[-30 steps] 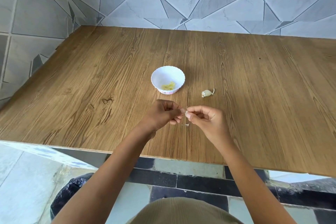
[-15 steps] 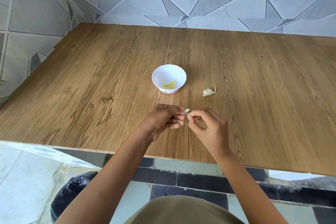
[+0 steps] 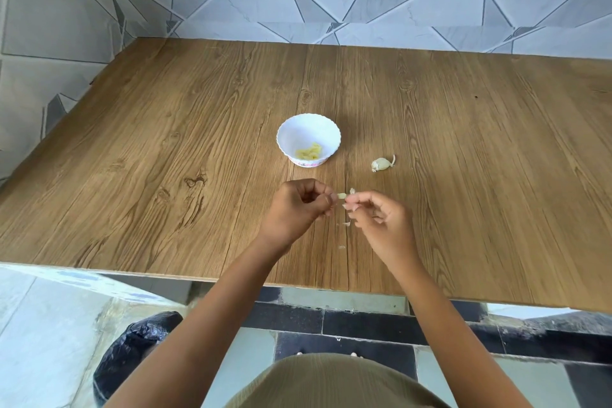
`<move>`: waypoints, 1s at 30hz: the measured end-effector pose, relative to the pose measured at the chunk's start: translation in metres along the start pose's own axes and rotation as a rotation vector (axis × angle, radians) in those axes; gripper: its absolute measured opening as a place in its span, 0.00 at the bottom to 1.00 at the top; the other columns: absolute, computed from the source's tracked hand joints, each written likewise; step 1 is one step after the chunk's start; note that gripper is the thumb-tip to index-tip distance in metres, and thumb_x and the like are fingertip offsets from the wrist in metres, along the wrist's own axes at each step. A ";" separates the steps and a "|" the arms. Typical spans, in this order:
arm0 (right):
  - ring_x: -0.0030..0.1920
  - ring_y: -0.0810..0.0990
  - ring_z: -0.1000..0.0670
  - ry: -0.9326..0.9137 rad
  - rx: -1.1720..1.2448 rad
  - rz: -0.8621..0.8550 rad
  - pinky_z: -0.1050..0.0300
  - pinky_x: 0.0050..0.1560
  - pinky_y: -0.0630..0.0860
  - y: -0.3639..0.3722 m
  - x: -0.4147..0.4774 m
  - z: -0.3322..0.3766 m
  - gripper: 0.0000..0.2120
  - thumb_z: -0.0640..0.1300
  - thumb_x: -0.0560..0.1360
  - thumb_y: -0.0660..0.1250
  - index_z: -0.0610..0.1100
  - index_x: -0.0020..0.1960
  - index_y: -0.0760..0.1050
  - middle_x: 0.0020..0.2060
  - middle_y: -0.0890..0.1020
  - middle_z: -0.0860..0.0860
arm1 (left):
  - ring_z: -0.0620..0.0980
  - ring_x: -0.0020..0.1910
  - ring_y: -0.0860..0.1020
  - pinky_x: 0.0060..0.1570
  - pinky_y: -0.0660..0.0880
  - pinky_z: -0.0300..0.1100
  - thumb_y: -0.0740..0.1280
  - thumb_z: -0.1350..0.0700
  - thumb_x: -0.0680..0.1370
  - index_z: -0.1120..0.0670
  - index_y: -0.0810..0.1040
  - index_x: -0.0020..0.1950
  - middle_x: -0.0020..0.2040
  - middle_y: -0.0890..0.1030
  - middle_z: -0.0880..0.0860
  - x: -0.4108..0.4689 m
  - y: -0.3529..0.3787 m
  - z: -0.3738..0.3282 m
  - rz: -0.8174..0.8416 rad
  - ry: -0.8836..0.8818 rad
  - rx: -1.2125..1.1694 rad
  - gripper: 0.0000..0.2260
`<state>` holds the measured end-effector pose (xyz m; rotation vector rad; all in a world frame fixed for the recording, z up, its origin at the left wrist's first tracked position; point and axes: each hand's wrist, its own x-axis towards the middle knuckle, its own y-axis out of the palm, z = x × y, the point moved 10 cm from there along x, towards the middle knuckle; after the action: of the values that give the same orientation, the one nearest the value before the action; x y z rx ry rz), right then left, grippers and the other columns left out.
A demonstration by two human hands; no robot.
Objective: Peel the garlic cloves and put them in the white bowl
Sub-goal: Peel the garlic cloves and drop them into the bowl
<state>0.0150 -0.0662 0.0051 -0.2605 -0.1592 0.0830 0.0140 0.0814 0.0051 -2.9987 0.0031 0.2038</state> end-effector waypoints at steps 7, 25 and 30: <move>0.35 0.81 0.56 0.196 0.298 0.045 0.65 0.38 0.77 0.009 -0.002 -0.007 0.04 0.37 0.72 0.70 0.43 0.46 0.81 0.35 0.84 0.51 | 0.43 0.31 0.77 0.33 0.74 0.33 0.63 0.64 0.78 0.59 0.78 0.40 0.33 0.79 0.53 -0.001 0.008 0.006 0.107 -0.099 -0.035 0.08; 0.38 0.82 0.56 -0.351 -0.170 -0.114 0.62 0.39 0.79 0.000 -0.013 0.038 0.07 0.41 0.71 0.71 0.38 0.46 0.81 0.38 0.84 0.49 | 0.45 0.35 0.82 0.37 0.79 0.34 0.66 0.64 0.77 0.62 0.80 0.46 0.37 0.84 0.54 -0.007 0.009 0.022 0.156 -0.302 -0.344 0.04; 0.38 0.83 0.55 -0.325 -0.145 -0.052 0.58 0.38 0.81 0.008 -0.015 0.038 0.05 0.36 0.70 0.72 0.39 0.46 0.82 0.39 0.84 0.50 | 0.44 0.33 0.82 0.36 0.79 0.33 0.67 0.66 0.76 0.60 0.80 0.44 0.34 0.83 0.54 -0.009 0.006 0.026 0.175 -0.357 -0.413 0.04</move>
<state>-0.0067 -0.0510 0.0367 -0.3866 -0.4958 0.0620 0.0017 0.0791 -0.0196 -3.3140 0.2117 0.8536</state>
